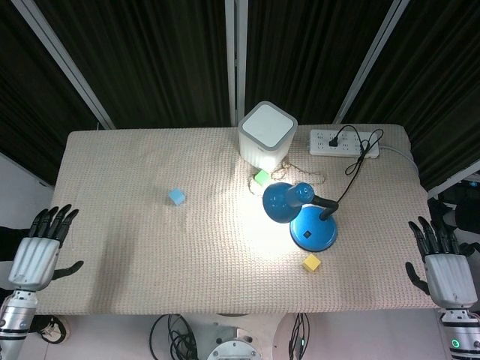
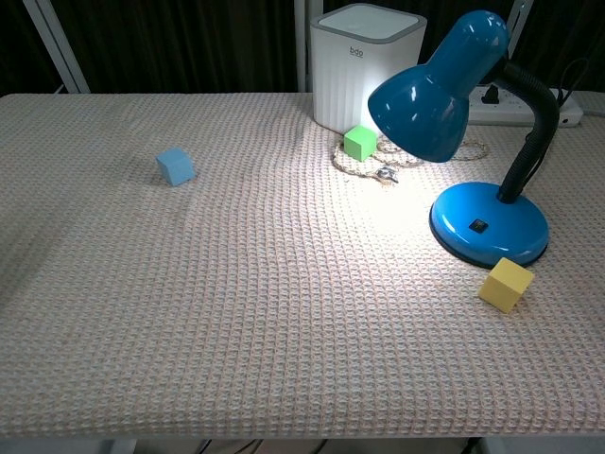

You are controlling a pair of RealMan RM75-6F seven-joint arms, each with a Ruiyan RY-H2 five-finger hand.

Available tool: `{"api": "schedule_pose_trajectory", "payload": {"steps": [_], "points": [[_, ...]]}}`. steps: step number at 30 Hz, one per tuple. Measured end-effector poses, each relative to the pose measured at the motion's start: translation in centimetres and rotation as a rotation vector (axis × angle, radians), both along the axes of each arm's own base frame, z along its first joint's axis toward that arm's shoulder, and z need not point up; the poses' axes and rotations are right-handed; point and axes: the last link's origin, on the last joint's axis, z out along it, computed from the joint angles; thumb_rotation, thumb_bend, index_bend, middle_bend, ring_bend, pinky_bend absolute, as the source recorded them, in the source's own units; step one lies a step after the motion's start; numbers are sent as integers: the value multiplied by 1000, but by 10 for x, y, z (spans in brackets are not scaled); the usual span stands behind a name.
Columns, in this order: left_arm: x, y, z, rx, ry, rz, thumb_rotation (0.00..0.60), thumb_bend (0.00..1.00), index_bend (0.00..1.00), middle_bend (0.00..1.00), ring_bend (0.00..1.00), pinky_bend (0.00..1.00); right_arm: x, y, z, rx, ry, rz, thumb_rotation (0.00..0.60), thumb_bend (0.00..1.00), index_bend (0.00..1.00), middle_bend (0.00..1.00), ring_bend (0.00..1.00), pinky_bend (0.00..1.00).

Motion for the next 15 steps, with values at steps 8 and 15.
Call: {"api": "schedule_pose_trajectory", "payload": {"steps": [8,15], "points": [[-2,-4,-2,-6,-4,5,600,60,41,8,0,33,12,-11,-13,70,126,24,600,810,0,822,845,844],[-1,-5,0,-1,-11,10,600,60,40,8,0,33,28,-28,-39,232,201,23,600,625,0,853,856,855]]}}
